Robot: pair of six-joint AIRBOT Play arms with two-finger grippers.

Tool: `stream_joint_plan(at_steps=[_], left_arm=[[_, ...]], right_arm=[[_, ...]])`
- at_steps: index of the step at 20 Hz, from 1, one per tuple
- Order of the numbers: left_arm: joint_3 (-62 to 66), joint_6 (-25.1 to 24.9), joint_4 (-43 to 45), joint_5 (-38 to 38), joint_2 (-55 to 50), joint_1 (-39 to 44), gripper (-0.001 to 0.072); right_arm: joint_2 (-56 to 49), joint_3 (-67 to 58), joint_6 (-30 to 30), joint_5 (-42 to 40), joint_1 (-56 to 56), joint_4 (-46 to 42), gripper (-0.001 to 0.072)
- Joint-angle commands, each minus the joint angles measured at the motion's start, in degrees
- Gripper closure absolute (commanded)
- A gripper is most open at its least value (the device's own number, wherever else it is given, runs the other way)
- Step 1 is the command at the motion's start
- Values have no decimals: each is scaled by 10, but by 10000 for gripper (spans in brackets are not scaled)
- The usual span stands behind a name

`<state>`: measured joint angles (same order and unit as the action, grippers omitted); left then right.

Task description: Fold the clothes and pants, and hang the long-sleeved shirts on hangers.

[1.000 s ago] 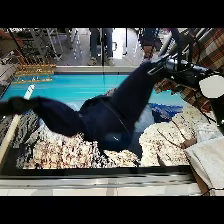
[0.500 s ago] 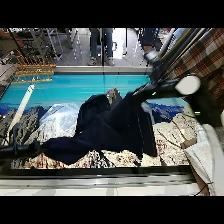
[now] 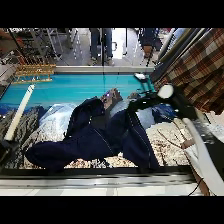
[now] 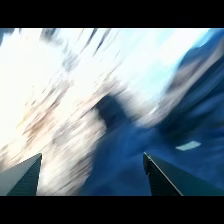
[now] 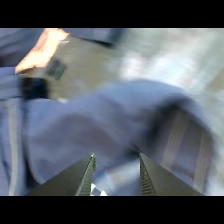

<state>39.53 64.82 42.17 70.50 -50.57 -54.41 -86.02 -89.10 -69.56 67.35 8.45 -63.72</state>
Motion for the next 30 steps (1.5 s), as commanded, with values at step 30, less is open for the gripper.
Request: stream_joint_plan(at_steps=[30], left_arm=[[697, -101, 147, 151, -671, 647, 28]], right_arm=[[104, 471, 32, 170, -339, -45, 148]])
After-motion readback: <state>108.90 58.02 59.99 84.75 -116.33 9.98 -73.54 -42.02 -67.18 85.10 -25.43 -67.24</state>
